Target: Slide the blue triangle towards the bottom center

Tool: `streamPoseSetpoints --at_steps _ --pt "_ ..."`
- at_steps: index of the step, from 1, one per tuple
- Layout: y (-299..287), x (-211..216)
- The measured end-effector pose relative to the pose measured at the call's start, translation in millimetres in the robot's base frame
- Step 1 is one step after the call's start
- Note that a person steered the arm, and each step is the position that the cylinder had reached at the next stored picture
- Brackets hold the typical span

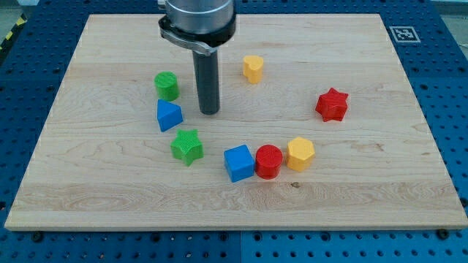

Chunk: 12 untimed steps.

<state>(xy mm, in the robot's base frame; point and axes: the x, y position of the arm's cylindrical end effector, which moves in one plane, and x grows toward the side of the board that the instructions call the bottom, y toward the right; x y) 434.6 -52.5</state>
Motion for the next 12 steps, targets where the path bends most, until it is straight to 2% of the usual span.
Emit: streamPoseSetpoints --at_steps 2,5,6,7,9,12 --pt "-62.9 0.0" --pt "-71.0 26.4" --pt "-95.5 39.3" --pt "-102.2 49.4" --pt "-77.1 23.3" --pt "-84.6 39.0"
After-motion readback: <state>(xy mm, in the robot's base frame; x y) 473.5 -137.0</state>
